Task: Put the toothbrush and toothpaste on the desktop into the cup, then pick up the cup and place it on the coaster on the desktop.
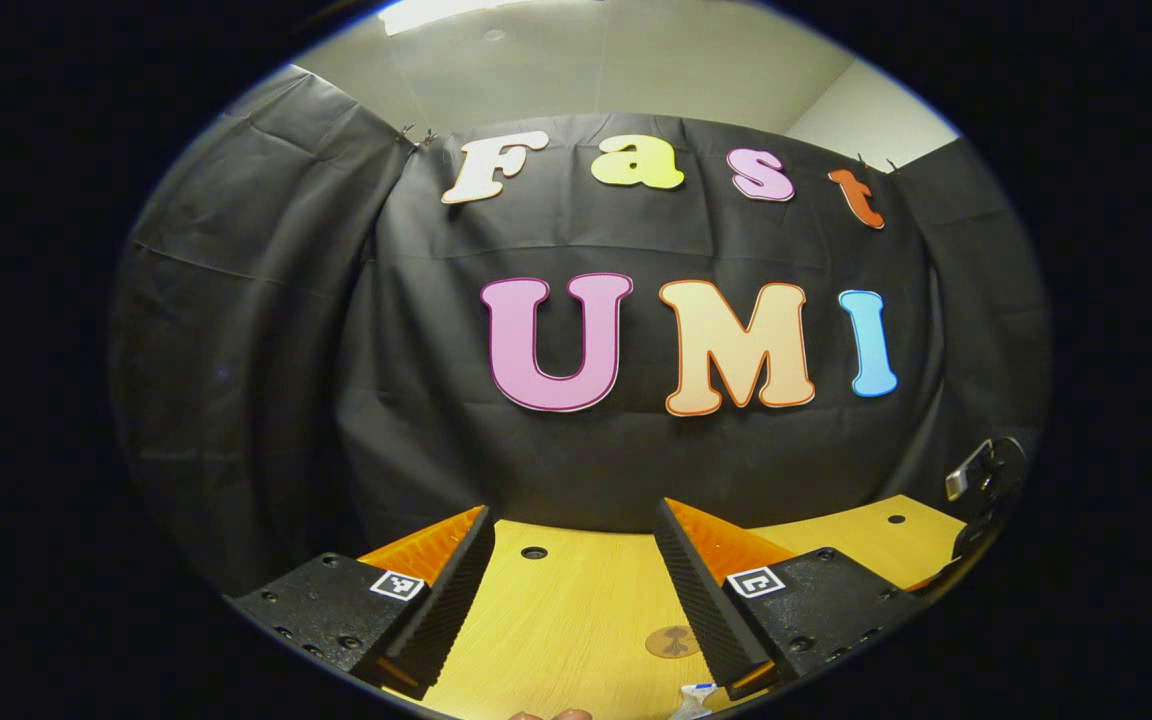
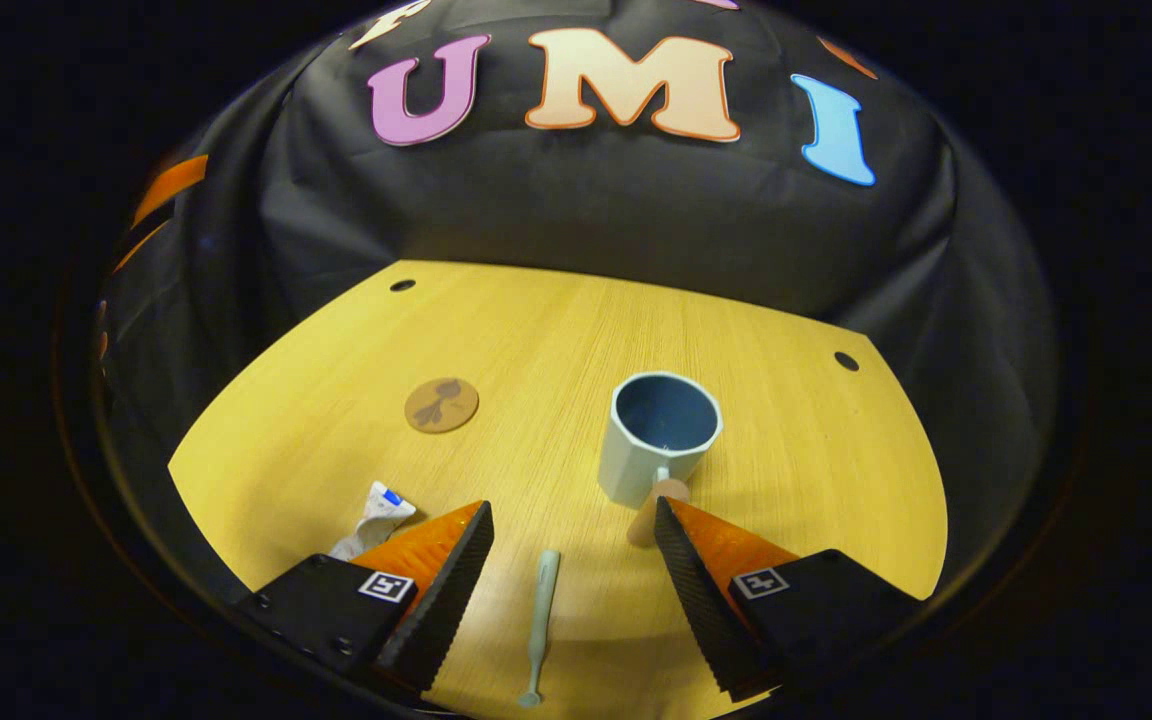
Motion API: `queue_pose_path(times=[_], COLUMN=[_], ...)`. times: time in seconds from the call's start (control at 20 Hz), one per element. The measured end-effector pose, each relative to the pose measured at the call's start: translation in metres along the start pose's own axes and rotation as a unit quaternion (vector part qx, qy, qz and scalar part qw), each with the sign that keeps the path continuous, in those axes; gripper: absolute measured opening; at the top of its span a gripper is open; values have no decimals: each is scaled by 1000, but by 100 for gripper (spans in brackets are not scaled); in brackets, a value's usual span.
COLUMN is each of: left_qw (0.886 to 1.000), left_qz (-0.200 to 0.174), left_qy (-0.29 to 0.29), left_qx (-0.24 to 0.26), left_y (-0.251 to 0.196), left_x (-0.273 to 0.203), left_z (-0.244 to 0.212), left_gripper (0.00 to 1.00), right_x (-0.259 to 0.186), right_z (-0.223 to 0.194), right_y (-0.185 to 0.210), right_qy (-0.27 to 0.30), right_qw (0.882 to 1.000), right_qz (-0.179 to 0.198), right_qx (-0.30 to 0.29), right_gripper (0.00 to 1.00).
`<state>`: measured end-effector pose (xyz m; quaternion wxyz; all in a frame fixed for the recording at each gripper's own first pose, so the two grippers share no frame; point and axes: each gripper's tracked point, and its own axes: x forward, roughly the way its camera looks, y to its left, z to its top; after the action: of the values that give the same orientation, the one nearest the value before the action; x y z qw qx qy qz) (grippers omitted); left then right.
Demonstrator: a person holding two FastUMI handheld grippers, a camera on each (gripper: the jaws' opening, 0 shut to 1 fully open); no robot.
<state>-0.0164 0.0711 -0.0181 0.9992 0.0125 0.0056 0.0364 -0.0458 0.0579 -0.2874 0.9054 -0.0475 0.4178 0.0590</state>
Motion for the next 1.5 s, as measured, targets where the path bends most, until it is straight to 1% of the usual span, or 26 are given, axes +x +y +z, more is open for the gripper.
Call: queue_pose_path(times=[0.2,0.35,0.5,0.7,0.85,0.95,1.05,1.1,1.2,1.25,1.3,1.35,1.4,1.45,1.5], left_qw=[1000,1000,1000,1000,999,999,999,999,999,999,999,999,999,998,998], left_qz=[3,5,6,0,-3,-4,-7,-7,-10,-11,-13,-15,-18,-23,-26], left_qy=[8,12,15,18,17,16,19,20,26,30,33,33,35,37,39], left_qx=[-2,6,10,21,28,30,34,35,37,37,36,34,34,35,37], left_y=[2,5,5,4,3,3,3,2,2,1,-2,-7,-10,-12,-15], left_x=[0,0,2,0,-2,-1,-1,-1,0,1,2,3,4,5,5], left_z=[-5,-8,-10,-9,-10,-10,-11,-12,-16,-20,-21,-23,-24,-27,-28], left_gripper=[93,93,94,93,94,94,93,93,93,93,93,94,94,93,94], right_x=[13,21,27,33,35,36,35,34,34,34,34,35,33,37,34], right_z=[-40,-51,-66,-73,-84,-82,-83,-83,-83,-82,-84,-84,-81,-87,-84], right_y=[6,7,11,9,12,11,12,13,14,15,16,15,16,17,17], right_qy=[82,105,140,164,194,194,197,200,208,210,214,218,219,225,224], right_qw=[996,994,990,986,981,981,980,979,977,977,976,975,974,973,973], right_qz=[7,9,16,12,25,27,31,33,38,39,40,42,49,47,50], right_qx=[-14,-24,-24,-18,-12,-8,-12,-14,-17,-13,-11,-13,-12,1,-3], right_gripper=[99,100,100,100,99,93,92,89,75,63,45,32,32,21,11])
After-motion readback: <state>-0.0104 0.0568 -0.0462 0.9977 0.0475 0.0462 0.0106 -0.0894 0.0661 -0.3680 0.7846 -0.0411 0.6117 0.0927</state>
